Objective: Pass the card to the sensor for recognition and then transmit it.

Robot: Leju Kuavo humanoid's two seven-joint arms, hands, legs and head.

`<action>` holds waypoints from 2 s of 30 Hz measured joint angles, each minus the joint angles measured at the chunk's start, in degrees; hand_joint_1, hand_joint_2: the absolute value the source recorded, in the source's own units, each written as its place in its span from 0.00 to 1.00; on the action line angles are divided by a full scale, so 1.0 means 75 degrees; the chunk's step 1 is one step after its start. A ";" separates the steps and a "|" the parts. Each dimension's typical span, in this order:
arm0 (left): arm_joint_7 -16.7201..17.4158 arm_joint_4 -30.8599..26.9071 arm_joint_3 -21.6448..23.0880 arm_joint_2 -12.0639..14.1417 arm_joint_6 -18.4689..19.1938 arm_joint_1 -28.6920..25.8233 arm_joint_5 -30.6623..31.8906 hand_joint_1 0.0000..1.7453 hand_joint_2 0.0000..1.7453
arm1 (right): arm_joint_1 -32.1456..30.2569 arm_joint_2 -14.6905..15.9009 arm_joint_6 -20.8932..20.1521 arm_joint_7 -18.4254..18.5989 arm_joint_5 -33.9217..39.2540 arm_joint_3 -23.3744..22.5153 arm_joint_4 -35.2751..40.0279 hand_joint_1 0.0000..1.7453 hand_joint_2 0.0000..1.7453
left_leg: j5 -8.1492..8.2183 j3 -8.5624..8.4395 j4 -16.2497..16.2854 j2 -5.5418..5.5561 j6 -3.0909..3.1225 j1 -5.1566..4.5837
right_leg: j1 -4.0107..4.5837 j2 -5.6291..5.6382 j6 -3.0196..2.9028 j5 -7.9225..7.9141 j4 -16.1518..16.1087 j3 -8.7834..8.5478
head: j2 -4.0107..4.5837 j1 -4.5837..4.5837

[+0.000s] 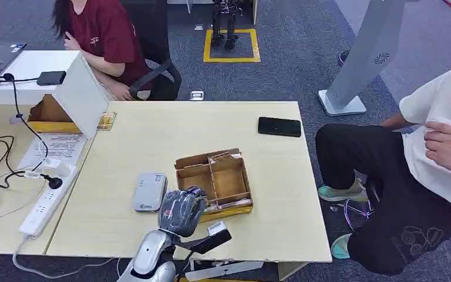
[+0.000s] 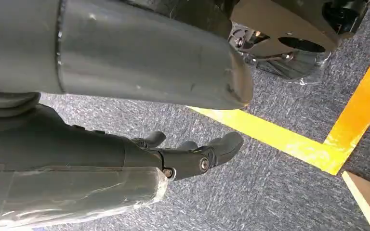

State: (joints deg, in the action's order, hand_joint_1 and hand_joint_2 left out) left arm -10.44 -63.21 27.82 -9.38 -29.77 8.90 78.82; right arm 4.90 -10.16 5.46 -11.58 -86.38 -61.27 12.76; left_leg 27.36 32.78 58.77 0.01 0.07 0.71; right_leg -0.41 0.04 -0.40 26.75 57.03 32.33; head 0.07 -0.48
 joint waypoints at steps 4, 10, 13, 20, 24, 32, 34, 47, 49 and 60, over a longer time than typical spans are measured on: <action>-0.0412 -0.0126 -0.0003 0.0067 0.0079 0.0000 -0.0584 1.00 1.00 | 0.0000 0.0000 0.0000 -0.0015 -0.0003 0.0000 0.0000 0.00 0.00 | -0.0001 0.0000 0.0000 0.0001 -0.0001 0.0000 | 0.0000 0.0000 0.0000 0.0000 0.0000 0.0000 | 0.0000 0.0000; -0.0849 -0.1429 0.0061 0.0437 0.0815 0.0202 -0.1388 1.00 1.00 | 0.0001 0.0000 0.0003 -0.0102 0.0000 0.0000 0.0000 0.00 0.00 | -0.0002 -0.0001 0.0000 -0.0001 -0.0001 0.0001 | 0.0001 0.0001 0.0000 -0.0001 0.0001 0.0001 | 0.0000 0.0000; -0.0720 -0.2120 0.0114 0.0709 0.1084 0.0479 -0.1362 1.00 1.00 | 0.0004 0.0000 0.0050 -0.0084 0.0000 0.0000 0.0003 0.00 0.00 | -0.0003 -0.0001 0.0000 0.0001 -0.0002 0.0001 | 0.0001 0.0000 0.0000 -0.0001 0.0002 0.0000 | 0.0000 0.0000; -0.0607 -0.2833 0.0300 0.1137 0.1177 0.0727 -0.1335 1.00 1.00 | 0.0007 0.0000 0.0067 -0.0055 0.0003 0.0000 0.0009 0.00 0.00 | -0.0003 -0.0002 0.0000 -0.0001 -0.0002 0.0000 | 0.0000 0.0001 -0.0001 -0.0002 0.0002 0.0000 | 0.0000 0.0000; -0.0577 -0.2923 0.0332 0.1230 0.1151 0.0750 -0.1318 1.00 1.00 | 0.0008 0.0000 0.0064 -0.0058 0.0006 0.0000 0.0009 0.00 0.00 | -0.0002 -0.0002 0.0001 -0.0001 -0.0001 0.0000 | 0.0000 0.0001 -0.0001 -0.0002 0.0001 0.0000 | 0.0000 0.0000; 0.0136 -0.2395 -0.0114 0.1239 0.1218 0.1407 -0.1487 1.00 1.00 | 0.0039 0.0000 0.0009 -0.0125 -0.0017 0.0006 0.0009 0.00 0.00 | -0.0011 -0.0001 0.0001 0.0000 -0.0008 0.0001 | 0.0001 0.0000 -0.0004 -0.0007 0.0002 0.0000 | 0.0000 -0.0003; 0.0026 -0.1911 -0.0540 0.1221 0.1271 0.1797 -0.1440 1.00 1.00 | 0.0059 0.0000 -0.0038 -0.0125 -0.0020 0.0009 0.0009 0.00 0.00 | -0.0018 -0.0003 0.0001 -0.0001 -0.0017 0.0003 | 0.0002 0.0002 -0.0018 -0.0017 0.0003 0.0002 | 0.0000 -0.0003; 0.0515 -0.0496 -0.2165 0.1015 0.0900 0.2777 -0.0235 1.00 1.00 | 0.0089 0.0023 -0.0067 0.0000 -0.0026 0.0064 0.0009 0.00 0.00 | -0.0029 0.0000 0.0001 0.0000 -0.0016 0.0004 | 0.0003 0.0002 -0.0022 -0.0021 0.0003 0.0004 | 0.0000 0.0000; 0.0501 -0.0364 -0.2396 0.0962 0.0880 0.2803 -0.0062 1.00 1.00 | 0.0089 0.0041 -0.0064 0.0023 -0.0026 0.0067 0.0009 0.00 0.00 | -0.0029 0.0000 0.0001 -0.0001 -0.0016 0.0004 | 0.0003 0.0004 -0.0022 -0.0021 0.0003 0.0004 | 0.0000 0.0000; 0.0454 -0.0061 -0.2844 0.0769 0.0880 0.2848 0.0165 1.00 1.00 | 0.0091 0.0079 -0.0061 -0.0090 -0.0026 0.0085 0.0009 0.00 0.00 | -0.0028 0.0001 0.0001 -0.0001 -0.0016 0.0003 | 0.0003 0.0003 -0.0022 -0.0021 0.0003 0.0005 | 0.0000 0.0000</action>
State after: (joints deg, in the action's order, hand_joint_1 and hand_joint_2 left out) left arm -7.04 -63.67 6.49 -3.61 -23.17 30.26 80.06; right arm 5.58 -9.57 5.01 -12.26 -86.58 -60.63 12.83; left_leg 27.14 32.79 58.77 0.00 -0.05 0.73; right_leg -0.39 0.06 -0.57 26.59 57.05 32.37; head 0.07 -0.48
